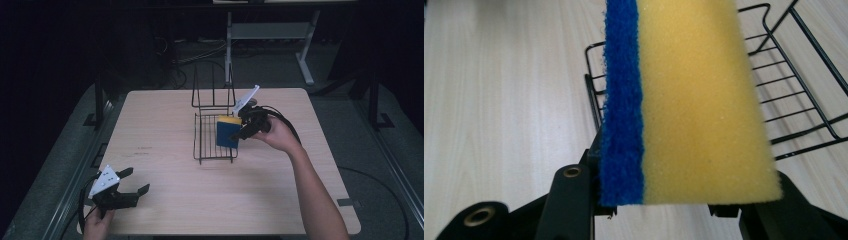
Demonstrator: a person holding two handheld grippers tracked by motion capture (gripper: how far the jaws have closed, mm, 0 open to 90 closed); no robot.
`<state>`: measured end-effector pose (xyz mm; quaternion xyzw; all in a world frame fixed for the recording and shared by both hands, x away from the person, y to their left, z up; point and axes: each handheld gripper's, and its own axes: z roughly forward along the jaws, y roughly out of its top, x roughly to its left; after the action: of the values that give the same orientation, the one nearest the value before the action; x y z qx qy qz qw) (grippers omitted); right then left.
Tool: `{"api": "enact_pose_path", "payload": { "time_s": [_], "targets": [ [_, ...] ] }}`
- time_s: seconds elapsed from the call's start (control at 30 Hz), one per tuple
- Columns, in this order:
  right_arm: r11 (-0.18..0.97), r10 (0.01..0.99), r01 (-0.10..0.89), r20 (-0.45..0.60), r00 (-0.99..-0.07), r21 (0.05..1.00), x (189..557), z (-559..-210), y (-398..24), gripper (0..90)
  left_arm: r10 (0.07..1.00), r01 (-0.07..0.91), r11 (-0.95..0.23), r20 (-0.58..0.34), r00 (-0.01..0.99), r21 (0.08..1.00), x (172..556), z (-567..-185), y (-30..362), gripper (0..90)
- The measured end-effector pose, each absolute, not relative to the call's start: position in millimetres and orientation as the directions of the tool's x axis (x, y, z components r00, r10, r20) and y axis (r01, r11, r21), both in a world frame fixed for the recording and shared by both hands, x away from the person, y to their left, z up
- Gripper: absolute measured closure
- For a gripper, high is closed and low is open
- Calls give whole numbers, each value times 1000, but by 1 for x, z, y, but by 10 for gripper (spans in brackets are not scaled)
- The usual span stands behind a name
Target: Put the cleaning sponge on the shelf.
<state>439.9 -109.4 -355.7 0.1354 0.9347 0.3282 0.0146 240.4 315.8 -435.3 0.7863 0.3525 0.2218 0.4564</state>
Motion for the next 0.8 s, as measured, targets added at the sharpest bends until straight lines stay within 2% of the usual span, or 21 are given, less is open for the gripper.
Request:
{"api": "enact_pose_path", "payload": {
  "time_s": [0.63, 0.8],
  "targets": [
    [734, 263, 249, 74, -962, 632, 457, -361, -96, 558, 758, 354, -331, 23, 652, 875, 241, -436, 317, 162],
    [746, 280, 274, 88, -956, 607, 462, -370, -94, 557, 759, 355, -329, 21, 650, 875, 240, -436, 318, 162]
  ]
}}
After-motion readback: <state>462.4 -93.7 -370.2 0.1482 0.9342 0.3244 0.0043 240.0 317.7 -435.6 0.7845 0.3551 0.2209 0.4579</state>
